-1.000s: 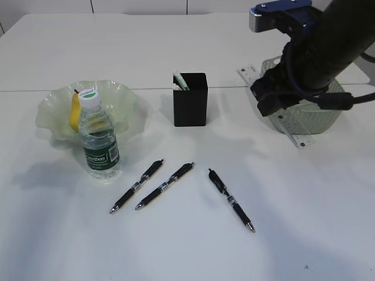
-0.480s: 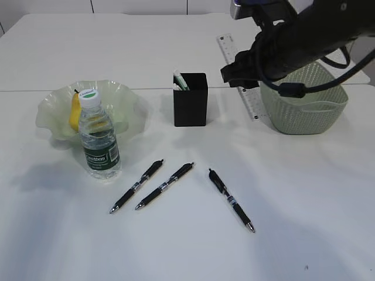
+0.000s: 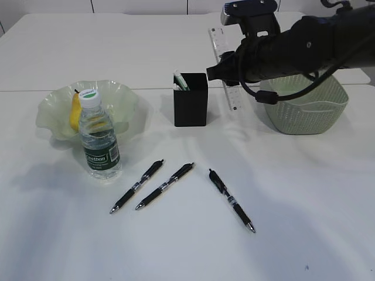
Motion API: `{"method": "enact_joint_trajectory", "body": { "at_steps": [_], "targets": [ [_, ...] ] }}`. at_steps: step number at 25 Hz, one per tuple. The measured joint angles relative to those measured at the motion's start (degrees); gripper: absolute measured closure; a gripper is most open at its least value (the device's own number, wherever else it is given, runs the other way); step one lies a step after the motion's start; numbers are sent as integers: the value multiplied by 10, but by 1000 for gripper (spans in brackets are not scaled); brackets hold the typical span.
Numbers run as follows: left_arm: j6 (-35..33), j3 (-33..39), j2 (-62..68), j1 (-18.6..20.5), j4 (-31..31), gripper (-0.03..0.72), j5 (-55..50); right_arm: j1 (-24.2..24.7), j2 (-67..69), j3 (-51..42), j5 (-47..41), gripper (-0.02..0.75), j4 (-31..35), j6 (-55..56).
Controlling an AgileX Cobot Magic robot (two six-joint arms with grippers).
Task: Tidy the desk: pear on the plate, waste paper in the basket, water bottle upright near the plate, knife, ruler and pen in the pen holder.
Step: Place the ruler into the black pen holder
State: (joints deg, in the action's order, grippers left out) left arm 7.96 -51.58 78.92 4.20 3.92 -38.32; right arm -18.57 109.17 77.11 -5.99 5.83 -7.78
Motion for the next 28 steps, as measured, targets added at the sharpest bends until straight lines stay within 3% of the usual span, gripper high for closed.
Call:
{"method": "enact_joint_trajectory", "body": {
  "at_steps": [7,17,28],
  "targets": [
    [0,0,0,0,0,214,0,0,31,7,98,461,8,0],
    [0,0,0,0,0,214,0,0,117,136,114,461,8,4],
    [0,0,0,0,0,214,0,0,176,200,147,461,9,34]
  ]
}}
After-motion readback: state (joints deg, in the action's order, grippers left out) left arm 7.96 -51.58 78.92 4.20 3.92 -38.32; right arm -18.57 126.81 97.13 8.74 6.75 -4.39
